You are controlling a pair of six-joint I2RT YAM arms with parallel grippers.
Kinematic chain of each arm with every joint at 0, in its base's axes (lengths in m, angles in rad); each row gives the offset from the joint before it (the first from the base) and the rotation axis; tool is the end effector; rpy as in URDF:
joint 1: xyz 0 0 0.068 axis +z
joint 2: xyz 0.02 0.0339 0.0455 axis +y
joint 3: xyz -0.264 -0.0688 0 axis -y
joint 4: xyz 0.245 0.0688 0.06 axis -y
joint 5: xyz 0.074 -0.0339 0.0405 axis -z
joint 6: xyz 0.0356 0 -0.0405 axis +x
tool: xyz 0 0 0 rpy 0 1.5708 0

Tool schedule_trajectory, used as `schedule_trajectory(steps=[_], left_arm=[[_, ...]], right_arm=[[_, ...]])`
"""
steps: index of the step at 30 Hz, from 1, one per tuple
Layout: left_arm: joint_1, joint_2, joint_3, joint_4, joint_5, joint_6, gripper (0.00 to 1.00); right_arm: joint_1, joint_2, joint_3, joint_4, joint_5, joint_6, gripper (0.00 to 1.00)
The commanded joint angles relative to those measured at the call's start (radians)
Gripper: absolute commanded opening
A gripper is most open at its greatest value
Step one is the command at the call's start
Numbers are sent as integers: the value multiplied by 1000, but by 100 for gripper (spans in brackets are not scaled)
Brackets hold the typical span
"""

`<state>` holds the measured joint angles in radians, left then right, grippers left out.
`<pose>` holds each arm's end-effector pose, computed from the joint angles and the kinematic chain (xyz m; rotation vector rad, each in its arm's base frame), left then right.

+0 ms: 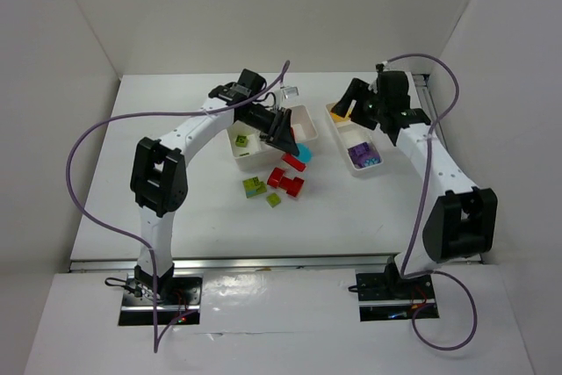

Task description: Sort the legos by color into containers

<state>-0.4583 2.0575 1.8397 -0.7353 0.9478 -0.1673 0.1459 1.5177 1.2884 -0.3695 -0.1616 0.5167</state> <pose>0.3913 -0.2253 0.2752 0.7587 2.3873 -1.4491 0.3438 0.0563 0.3184 0.3148 2.1916 0.5495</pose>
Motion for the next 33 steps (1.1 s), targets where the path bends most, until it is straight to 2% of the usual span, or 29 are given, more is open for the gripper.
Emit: schedule_trajectory(steps=[1,3,6,9,15,20,28,29,33], left_arm=[[0,-19,52,2,106,-2,0],[0,-10,64,-9,146,18,0],[0,1,73,-21,203,49,0],[0,1,73,-32,213,68,0],[0,1,73,-41,223,88,0],[0,1,73,-50,223,88,0],[9,1,73,-50,223,88,0],[9,1,73,-50,223,88,0],[9,1,73,-50,203,97,0]], right_arm=[[-6,-73,-41,109,-427,-145,80],[-6,-82,-51,71,-594,-182,86],[-6,-59,-51,-2,-740,-270,91],[3,-24,-61,-63,-826,-340,94],[33,24,-38,-152,-886,-461,94],[63,68,-26,-200,-955,-517,82],[73,78,-35,-151,-967,-504,50],[73,78,-35,-137,-952,-491,35],[73,68,-58,-79,-943,-443,10]])
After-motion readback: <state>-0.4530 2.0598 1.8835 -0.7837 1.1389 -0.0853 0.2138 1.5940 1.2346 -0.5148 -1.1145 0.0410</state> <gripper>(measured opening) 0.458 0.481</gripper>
